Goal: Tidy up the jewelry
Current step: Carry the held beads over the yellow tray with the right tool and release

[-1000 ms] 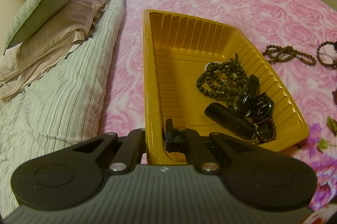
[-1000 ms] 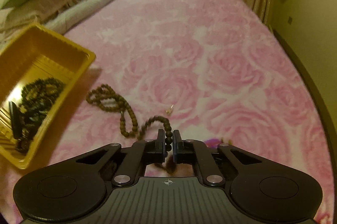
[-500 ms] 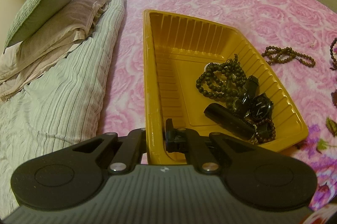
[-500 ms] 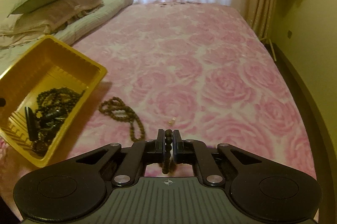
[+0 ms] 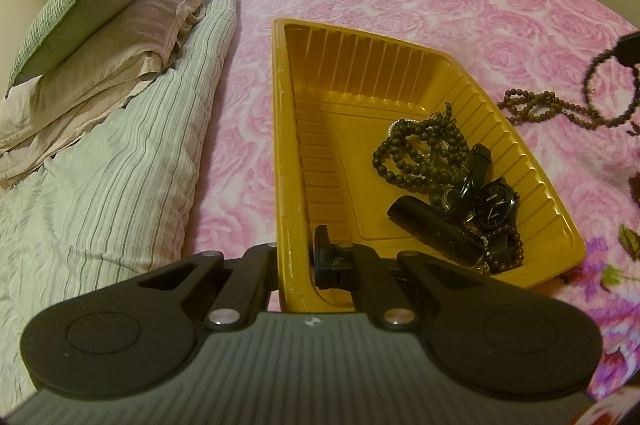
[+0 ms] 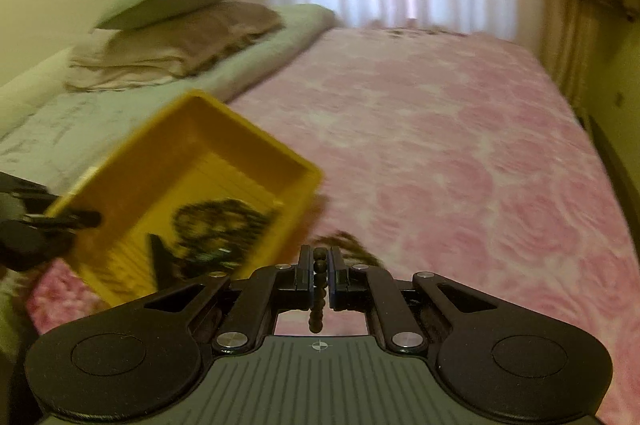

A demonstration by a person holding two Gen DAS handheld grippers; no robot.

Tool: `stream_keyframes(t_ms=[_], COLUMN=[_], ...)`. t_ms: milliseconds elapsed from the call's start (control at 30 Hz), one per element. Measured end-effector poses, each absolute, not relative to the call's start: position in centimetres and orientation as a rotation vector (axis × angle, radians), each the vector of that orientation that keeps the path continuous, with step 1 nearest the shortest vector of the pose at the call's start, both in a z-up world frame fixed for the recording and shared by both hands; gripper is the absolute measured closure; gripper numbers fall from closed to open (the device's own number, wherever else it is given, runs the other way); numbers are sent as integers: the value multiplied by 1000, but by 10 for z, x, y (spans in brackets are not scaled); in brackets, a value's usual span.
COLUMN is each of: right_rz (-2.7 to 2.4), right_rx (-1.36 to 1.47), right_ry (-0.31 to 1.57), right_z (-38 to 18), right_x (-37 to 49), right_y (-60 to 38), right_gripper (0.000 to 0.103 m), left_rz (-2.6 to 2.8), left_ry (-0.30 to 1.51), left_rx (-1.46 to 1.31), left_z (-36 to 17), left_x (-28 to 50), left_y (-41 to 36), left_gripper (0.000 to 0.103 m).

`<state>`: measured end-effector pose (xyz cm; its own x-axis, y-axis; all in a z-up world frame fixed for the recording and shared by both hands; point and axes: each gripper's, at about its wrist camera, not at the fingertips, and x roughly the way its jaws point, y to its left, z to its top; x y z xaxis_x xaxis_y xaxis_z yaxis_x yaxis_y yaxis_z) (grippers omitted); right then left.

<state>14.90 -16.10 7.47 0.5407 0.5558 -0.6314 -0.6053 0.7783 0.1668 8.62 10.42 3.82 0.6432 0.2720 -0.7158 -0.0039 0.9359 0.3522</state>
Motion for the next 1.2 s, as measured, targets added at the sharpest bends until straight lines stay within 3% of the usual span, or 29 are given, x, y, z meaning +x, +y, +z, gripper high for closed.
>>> stream_keyframes(t_ms=[633, 1100, 1167, 1200], right_rz=[1029, 970, 938, 924], right_rx=[-66, -99, -70, -60], right_ry=[849, 918, 895, 887], right_z=[57, 25, 28, 30], right_x=[148, 168, 170, 171], right_y=[-54, -51, -60, -63], right_gripper=[96, 96, 92, 81], left_rz=[159, 158, 159, 159], left_ry=[858, 859, 858, 858], left_rx=[312, 311, 311, 312], left_z=[36, 36, 36, 36], left_x=[86, 86, 86, 86], left_y=[106, 107, 106, 107], left_gripper=[100, 100, 100, 100])
